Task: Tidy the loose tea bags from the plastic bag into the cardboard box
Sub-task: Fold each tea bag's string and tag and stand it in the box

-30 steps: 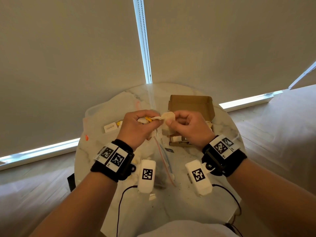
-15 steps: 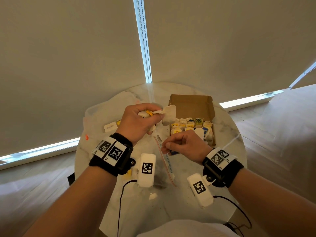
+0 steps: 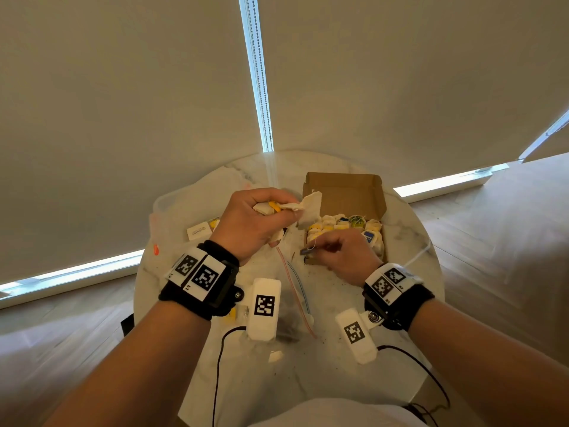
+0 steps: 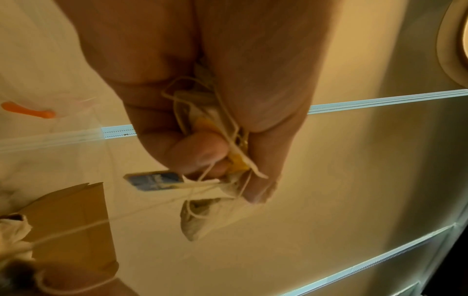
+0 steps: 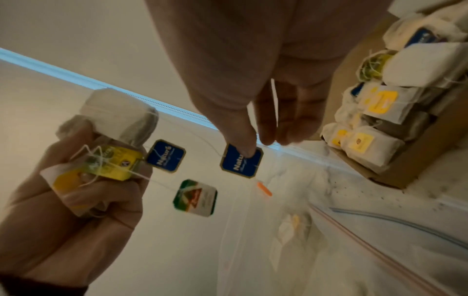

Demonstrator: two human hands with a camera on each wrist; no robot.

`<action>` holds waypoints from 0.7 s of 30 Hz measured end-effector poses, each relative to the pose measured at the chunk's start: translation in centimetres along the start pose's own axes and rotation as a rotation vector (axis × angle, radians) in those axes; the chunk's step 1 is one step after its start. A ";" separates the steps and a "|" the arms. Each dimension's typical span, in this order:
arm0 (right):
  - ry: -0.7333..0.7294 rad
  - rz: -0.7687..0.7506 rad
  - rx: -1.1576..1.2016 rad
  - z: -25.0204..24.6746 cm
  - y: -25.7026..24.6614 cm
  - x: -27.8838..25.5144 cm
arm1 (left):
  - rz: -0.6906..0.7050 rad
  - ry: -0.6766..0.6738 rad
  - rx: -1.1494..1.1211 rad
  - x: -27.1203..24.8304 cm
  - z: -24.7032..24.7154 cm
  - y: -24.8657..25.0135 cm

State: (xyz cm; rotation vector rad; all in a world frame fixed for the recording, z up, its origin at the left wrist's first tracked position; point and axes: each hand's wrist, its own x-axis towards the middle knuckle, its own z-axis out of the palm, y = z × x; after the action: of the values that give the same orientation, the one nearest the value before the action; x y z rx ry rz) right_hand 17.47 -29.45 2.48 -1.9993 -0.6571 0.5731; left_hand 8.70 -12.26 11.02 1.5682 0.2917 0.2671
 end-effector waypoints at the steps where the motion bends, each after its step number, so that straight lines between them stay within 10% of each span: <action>1: 0.003 -0.006 -0.013 -0.2 -0.4 0.2 | -0.001 -0.012 0.004 -0.1 0.0 0.1; 21: -0.187 0.148 0.247 -0.2 -3.1 0.8 | 0.006 -0.067 0.000 -0.1 0.0 0.9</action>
State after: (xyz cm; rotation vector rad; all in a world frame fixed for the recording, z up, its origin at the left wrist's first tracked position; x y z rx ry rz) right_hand 17.49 -27.65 5.20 -1.7844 -0.5233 0.8955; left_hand 8.64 -12.34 11.90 1.5750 0.2348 0.2186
